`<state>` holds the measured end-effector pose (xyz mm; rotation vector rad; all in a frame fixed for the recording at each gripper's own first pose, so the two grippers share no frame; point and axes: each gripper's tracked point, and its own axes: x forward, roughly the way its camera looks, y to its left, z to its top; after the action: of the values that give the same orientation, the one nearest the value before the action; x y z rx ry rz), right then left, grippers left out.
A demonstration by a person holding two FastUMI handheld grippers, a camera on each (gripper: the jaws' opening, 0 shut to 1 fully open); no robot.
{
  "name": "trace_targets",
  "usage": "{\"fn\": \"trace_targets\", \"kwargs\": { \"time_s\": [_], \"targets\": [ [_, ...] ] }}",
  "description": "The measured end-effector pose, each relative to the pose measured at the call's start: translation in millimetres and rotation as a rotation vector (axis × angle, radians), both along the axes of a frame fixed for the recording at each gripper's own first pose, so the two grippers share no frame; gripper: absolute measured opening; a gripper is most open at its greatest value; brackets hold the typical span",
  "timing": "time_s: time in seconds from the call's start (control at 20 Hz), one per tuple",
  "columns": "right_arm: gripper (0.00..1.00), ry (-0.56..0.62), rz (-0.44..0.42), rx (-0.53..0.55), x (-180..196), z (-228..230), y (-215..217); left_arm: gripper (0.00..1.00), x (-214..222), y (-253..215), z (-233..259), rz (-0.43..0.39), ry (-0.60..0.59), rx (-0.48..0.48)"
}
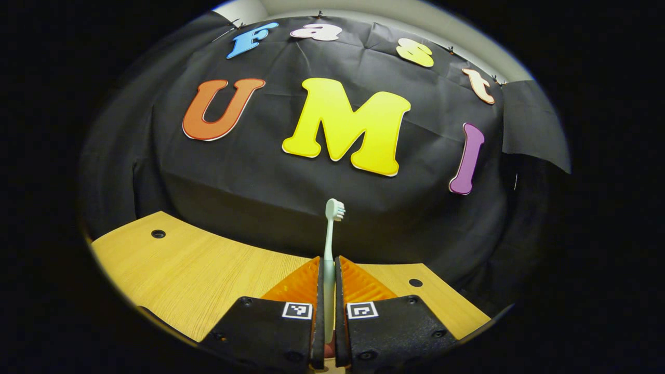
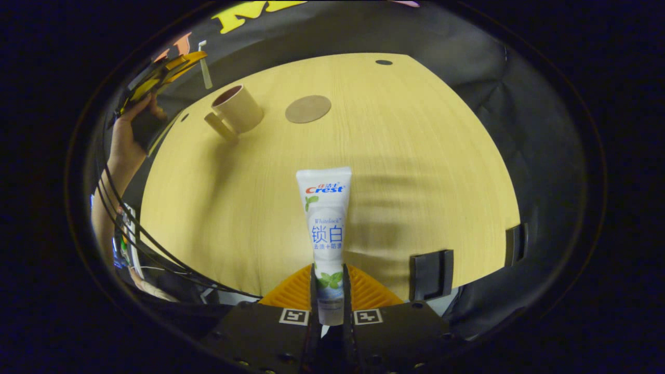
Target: Put the toothbrush and toothpaste on the desktop into the cup, then pick up the cup and place it on the coaster on the desktop.
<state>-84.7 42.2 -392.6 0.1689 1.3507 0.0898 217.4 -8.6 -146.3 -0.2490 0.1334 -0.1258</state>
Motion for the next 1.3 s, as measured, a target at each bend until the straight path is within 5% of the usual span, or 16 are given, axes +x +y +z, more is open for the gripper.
{"fn": "trace_targets", "kwargs": {
  "time_s": [0.6, 0.95, 1.05, 1.2, 1.3],
  "targets": [
    [0.16, -0.010, 0.000, -0.003, 0, 1, 0, 0.11, -5, -14, -28, -0.036, 0.058, -0.007],
    [0.16, -0.019, 0.012, 0.005, 0, 1, 0, 0.22, -11, -14, -39, -0.054, 0.097, 0.037],
    [0.16, -0.031, 0.020, 0.006, -1, 0, -1, 0.37, -17, -17, -40, -0.070, 0.110, 0.034],
    [0.16, -0.050, 0.030, 0.013, 0, -1, -1, 0.88, -22, -6, -32, -0.045, 0.093, 0.049],
    [0.18, -0.066, 0.037, 0.014, 0, -1, -1, 1.00, -28, -3, -21, -0.040, 0.068, 0.061]
  ]
}}
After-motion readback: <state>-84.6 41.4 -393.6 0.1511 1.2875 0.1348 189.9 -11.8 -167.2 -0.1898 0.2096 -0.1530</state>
